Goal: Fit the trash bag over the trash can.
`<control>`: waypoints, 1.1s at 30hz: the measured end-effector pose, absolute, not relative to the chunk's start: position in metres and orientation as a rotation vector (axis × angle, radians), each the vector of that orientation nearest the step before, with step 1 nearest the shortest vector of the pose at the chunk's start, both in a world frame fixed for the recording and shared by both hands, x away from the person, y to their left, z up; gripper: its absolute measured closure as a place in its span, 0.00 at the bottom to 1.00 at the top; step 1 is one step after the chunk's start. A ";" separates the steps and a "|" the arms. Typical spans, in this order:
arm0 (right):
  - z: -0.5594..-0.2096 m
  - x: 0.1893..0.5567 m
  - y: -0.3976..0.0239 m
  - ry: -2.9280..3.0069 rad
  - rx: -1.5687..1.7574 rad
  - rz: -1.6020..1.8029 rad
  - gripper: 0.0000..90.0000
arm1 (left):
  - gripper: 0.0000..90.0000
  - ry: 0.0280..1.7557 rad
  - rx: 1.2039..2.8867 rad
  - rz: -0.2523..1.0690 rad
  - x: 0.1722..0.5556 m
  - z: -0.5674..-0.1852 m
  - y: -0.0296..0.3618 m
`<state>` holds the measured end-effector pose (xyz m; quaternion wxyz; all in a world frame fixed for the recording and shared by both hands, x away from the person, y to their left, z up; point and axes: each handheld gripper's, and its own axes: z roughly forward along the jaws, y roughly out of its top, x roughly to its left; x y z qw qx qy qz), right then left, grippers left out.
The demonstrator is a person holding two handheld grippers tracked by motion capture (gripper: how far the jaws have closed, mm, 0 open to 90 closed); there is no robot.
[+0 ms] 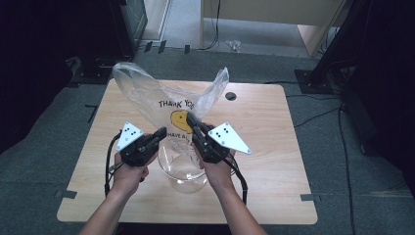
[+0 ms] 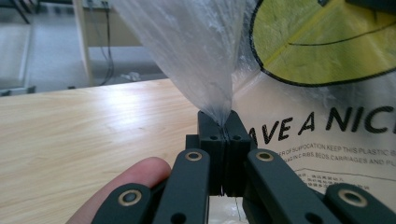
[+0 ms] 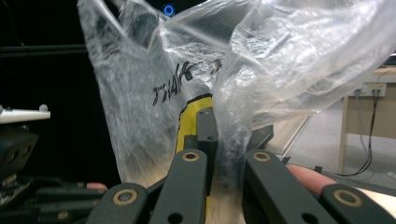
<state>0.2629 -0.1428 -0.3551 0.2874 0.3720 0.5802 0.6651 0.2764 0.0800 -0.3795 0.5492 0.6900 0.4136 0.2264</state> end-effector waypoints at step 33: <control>-0.382 0.242 -0.178 1.845 0.884 1.706 0.98 | 0.81 0.825 1.755 0.492 0.248 -0.409 0.070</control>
